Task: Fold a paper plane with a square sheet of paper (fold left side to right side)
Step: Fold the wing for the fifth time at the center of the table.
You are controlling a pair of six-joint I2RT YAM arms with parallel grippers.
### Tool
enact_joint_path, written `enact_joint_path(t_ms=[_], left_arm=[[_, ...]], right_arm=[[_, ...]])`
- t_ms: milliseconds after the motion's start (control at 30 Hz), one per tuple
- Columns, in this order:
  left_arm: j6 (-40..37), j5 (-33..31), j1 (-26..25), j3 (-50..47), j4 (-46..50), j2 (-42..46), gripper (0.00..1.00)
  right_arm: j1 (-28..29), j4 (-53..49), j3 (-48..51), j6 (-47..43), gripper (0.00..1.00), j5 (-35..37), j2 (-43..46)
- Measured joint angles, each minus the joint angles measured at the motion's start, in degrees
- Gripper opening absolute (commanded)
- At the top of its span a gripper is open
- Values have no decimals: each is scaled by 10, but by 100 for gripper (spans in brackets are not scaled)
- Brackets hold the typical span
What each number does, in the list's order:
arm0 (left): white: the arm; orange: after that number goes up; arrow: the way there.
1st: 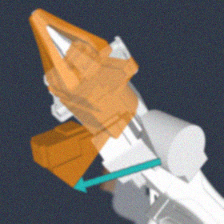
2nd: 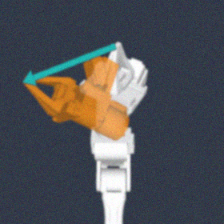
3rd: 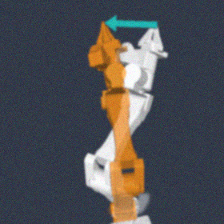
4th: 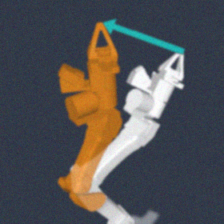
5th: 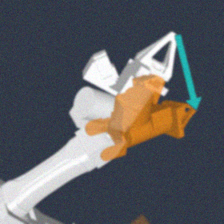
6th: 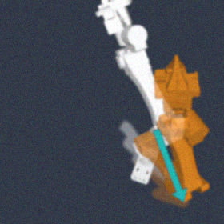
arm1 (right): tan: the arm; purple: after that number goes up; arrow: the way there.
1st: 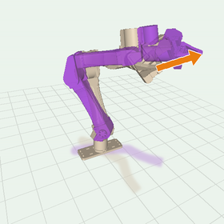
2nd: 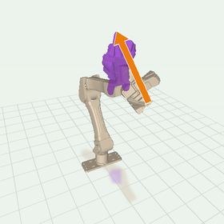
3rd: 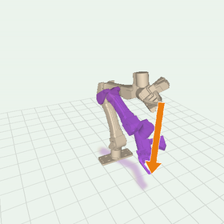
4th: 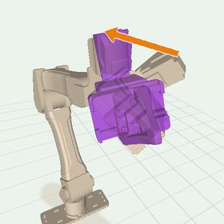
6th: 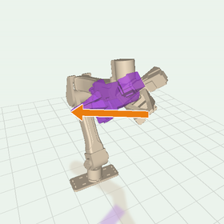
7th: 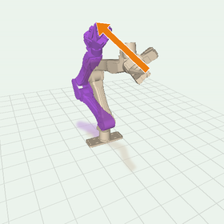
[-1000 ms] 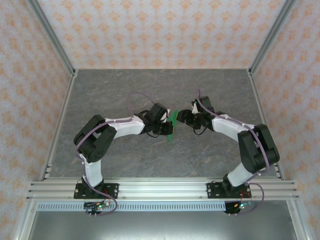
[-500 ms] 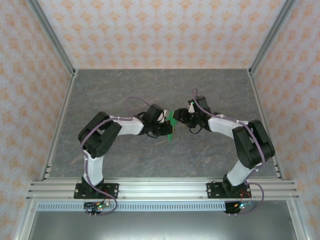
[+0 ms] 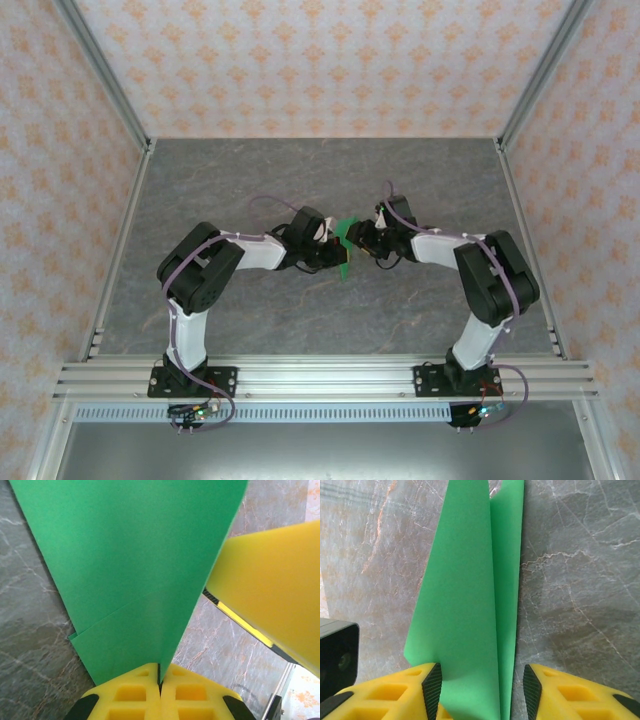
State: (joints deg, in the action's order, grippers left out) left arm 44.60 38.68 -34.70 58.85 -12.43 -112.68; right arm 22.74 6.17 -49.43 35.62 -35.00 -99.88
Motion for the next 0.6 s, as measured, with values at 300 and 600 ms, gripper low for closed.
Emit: enact_joint_path(t_ms=[300,600], left_arm=[[19,5,0,-1,-15,0,3],[34,14,4,-1,-22,0,6]], right_arm=[[0,4,-21,8,49,-6,-24],[0,-30,-49,12,48,-3,-50]])
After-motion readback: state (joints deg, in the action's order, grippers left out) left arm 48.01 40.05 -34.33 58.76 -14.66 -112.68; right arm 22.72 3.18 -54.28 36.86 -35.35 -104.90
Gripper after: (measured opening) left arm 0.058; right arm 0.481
